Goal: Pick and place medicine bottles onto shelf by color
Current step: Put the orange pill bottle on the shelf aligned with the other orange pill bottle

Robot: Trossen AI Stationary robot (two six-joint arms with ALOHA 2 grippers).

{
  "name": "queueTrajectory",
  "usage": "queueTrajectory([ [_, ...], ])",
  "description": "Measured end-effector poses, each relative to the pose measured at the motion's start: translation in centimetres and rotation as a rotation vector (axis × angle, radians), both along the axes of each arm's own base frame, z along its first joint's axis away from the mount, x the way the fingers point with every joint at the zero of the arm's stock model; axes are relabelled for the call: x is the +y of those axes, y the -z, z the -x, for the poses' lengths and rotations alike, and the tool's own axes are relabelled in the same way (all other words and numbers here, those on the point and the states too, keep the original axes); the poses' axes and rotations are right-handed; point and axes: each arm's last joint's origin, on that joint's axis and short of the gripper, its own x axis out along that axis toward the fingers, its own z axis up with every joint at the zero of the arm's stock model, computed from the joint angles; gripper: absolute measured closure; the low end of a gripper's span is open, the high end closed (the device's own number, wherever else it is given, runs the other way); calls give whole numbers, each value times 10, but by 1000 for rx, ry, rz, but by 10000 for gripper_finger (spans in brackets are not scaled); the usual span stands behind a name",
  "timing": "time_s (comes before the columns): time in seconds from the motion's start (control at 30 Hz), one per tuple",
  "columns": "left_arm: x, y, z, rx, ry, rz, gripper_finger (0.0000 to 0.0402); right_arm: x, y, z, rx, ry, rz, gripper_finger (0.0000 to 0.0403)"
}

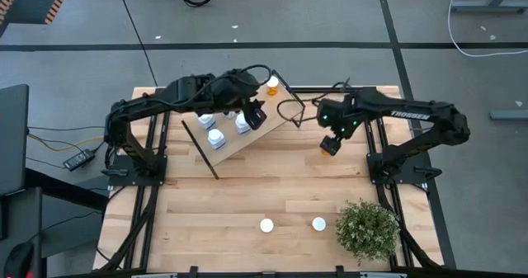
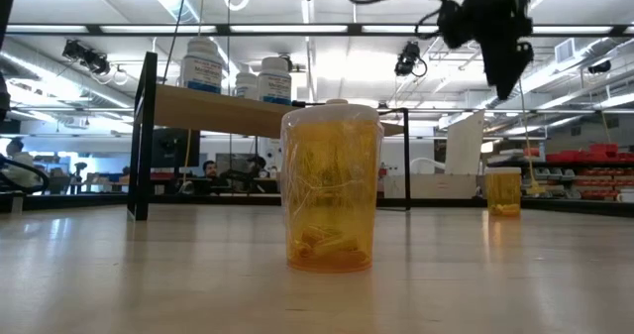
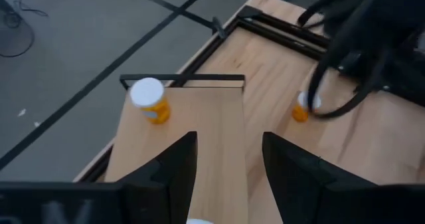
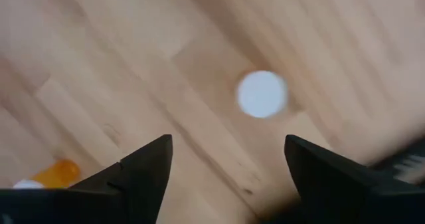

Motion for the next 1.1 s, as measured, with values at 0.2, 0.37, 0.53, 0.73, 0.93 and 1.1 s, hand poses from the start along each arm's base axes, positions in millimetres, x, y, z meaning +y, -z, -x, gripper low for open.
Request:
queueTrajectory([
  [0.2, -16, -5, 5, -11, 43, 6, 229, -3, 40, 2, 47, 34, -26, 68],
  [0.37, -24, -5, 5, -11, 61, 13, 224, -10, 65, 8, 77, 94, -4, 39],
  [0.53, -27, -5, 5, -8, 70, 14, 227, -16, 80, 9, 52, 130, 0, 28],
  [0.73, -27, -5, 5, -15, 58, 28, 228, -20, 97, 12, 39, 180, 7, 31],
  [0.93, -27, -4, 5, -10, 46, 42, 226, -21, 107, 10, -14, 216, 19, 35],
  [1.1, -28, -2, 6, -2, 37, 56, 229, -21, 108, 9, -18, 221, 39, 46],
])
